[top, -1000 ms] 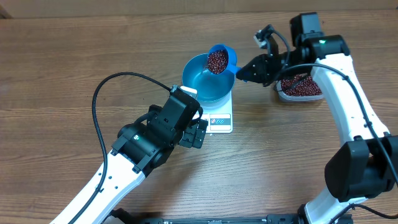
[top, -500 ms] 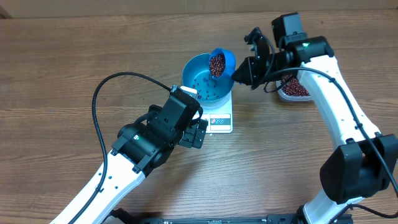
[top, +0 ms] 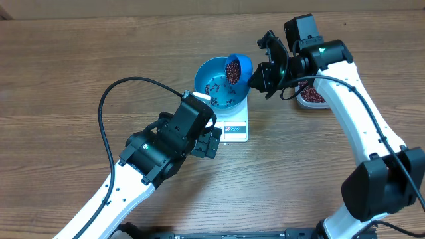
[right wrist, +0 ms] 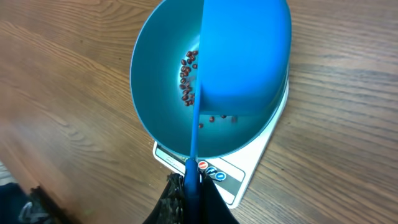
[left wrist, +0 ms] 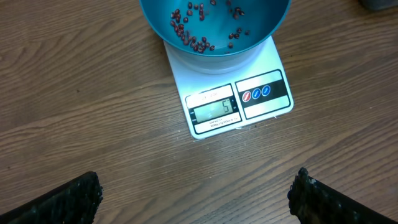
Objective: Scoop item into bowl and weigh 150g on scale
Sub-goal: 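Lift the filled scoop over the teal bowl with the right gripper, then tip the scoop to pour beans into the teal bowl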
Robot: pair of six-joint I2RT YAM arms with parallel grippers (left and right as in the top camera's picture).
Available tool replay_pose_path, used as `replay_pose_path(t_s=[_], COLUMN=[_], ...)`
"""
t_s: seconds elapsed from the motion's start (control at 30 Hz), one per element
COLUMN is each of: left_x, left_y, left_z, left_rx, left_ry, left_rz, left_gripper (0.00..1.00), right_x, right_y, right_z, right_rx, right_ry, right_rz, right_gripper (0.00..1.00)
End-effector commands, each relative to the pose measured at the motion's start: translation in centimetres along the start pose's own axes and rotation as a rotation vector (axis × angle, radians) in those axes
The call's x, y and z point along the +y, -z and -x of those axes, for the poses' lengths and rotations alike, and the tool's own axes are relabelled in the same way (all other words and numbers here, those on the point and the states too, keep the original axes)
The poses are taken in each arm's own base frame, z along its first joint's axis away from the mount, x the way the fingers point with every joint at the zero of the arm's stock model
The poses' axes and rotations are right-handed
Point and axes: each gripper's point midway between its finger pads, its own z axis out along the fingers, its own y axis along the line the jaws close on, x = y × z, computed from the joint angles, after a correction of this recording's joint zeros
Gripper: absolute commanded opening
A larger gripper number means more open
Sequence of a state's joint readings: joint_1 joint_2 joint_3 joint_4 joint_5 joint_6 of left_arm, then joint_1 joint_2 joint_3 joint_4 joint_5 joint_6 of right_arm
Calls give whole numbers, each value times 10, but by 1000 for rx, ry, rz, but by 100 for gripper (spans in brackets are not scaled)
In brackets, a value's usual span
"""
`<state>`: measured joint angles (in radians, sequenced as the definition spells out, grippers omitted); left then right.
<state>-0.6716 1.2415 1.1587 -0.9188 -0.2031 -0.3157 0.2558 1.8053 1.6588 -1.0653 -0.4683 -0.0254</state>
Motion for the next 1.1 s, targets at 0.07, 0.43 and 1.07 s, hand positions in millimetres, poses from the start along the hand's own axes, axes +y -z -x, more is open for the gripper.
replay_pose_path(t_s=[0.07,0.43,1.07], left_x=[2,2,2], left_y=[9,9,9], left_z=[10,10,10], left_rx=[-37,-38,-38], left_ry=[15,15,15], left_rz=[-3,-2,-2], left_gripper=[100,100,100], right_x=[21,19,21], right_y=[24,19,15], right_z=[14,12,15], right_rx=[-79,-73,-93], right_ry=[82,116,171], right_rz=[-70,-168,-328], right_gripper=[4,4,4])
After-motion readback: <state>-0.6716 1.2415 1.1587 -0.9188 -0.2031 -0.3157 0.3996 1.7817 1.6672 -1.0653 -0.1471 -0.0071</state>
